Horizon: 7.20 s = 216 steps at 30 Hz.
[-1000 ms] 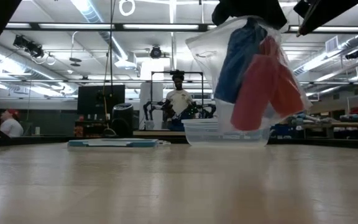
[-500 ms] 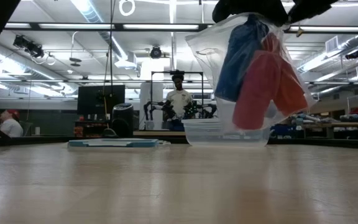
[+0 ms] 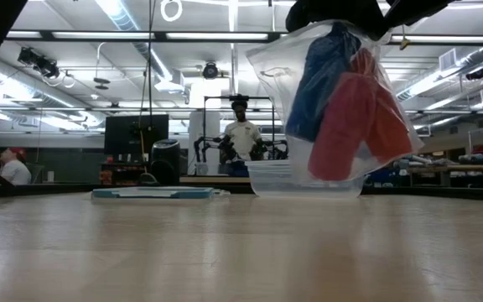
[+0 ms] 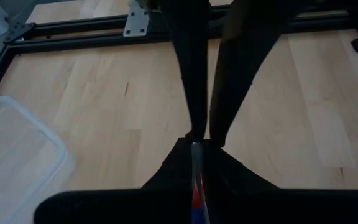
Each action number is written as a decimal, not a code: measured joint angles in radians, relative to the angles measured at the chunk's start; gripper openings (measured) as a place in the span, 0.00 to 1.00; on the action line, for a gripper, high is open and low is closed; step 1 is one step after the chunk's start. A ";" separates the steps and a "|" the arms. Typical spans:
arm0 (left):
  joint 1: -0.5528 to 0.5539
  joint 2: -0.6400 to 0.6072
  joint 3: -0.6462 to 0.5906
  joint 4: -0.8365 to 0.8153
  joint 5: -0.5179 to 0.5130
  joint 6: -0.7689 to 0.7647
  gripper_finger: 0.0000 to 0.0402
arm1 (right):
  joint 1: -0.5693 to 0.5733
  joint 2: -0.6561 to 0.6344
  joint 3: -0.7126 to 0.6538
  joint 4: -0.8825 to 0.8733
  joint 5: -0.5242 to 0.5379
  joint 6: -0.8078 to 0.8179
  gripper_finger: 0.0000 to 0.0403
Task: Roll bandage
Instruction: Close the transparent zip bag
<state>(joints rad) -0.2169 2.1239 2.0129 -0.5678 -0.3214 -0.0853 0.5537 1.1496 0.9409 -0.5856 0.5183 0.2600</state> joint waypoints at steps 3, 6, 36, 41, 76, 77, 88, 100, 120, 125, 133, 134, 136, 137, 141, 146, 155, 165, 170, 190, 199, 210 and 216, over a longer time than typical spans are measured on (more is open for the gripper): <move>0.000 0.000 0.000 0.000 0.000 0.000 0.03 | 0.000 0.000 0.000 -0.003 -0.016 0.000 0.01; -0.001 0.000 0.000 0.003 0.000 0.000 0.03 | 0.000 0.000 0.001 -0.006 -0.019 -0.001 0.02; 0.000 0.001 0.000 0.016 -0.003 -0.024 0.03 | -0.014 0.002 0.000 -0.070 0.039 -0.018 0.01; 0.000 0.001 0.000 0.014 0.001 -0.024 0.03 | -0.014 0.002 0.000 -0.069 0.040 -0.018 0.00; -0.008 -0.004 0.005 0.052 0.049 -0.021 0.03 | 0.038 -0.056 -0.042 -0.007 0.015 0.057 0.35; -0.008 -0.004 0.005 0.051 0.050 -0.021 0.03 | 0.038 -0.056 -0.042 0.002 0.015 0.048 0.35; -0.006 -0.002 0.004 0.052 0.024 -0.020 0.03 | 0.010 -0.056 -0.041 0.036 0.005 0.010 0.25; -0.007 -0.002 0.003 0.047 0.015 -0.020 0.03 | -0.005 -0.056 -0.041 0.026 -0.015 -0.018 0.01; -0.005 0.000 0.004 -0.082 -0.013 -0.012 0.04 | -0.002 -0.055 -0.039 -0.007 -0.053 0.010 0.00; -0.004 -0.002 0.020 -0.131 -0.030 -0.049 0.04 | 0.007 -0.055 -0.039 -0.014 -0.084 0.011 0.00; -0.008 -0.002 0.019 -0.096 -0.005 -0.051 0.04 | -0.018 -0.055 -0.122 0.073 -0.052 0.027 0.14; -0.008 -0.002 0.019 -0.084 -0.004 -0.051 0.04 | -0.025 -0.055 -0.140 0.108 -0.049 0.025 0.17; -0.011 -0.002 0.019 -0.058 -0.003 -0.050 0.04 | -0.037 -0.055 -0.175 0.176 -0.031 0.013 0.22; -0.012 -0.002 0.019 -0.054 -0.003 -0.050 0.04 | -0.040 -0.055 -0.188 0.220 -0.020 -0.004 0.24; -0.014 -0.002 0.019 -0.035 -0.003 -0.049 0.04 | -0.045 -0.056 -0.214 0.301 -0.017 -0.040 0.28; -0.017 -0.002 0.019 -0.021 -0.002 -0.047 0.04 | -0.047 -0.065 -0.217 0.314 -0.010 -0.052 0.29; -0.031 -0.002 0.019 -0.001 0.000 -0.029 0.04 | -0.046 -0.066 -0.261 0.300 -0.058 0.044 0.28; -0.032 -0.003 0.019 0.041 -0.009 -0.023 0.04 | -0.045 -0.066 -0.375 0.531 -0.092 0.041 0.27; -0.032 -0.003 0.019 0.053 -0.011 -0.017 0.04 | -0.045 -0.066 -0.390 0.567 -0.066 0.011 0.17; -0.029 -0.004 0.020 0.055 -0.026 0.010 0.04 | 0.003 -0.242 -0.384 0.322 -0.127 0.133 0.04; -0.029 -0.004 0.020 0.073 -0.026 0.011 0.04 | 0.003 -0.260 -0.369 0.264 -0.130 0.211 0.26; -0.029 -0.004 0.020 0.087 -0.026 0.011 0.04 | 0.036 -0.245 -0.336 0.404 0.021 0.095 0.40; -0.029 -0.004 0.020 0.129 -0.026 0.023 0.04 | 0.033 -0.185 -0.336 0.481 0.046 0.019 0.41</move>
<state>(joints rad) -0.2459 2.1197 2.0327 -0.4391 -0.3475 -0.0624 0.5871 0.9650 0.6048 -0.1045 0.5647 0.2789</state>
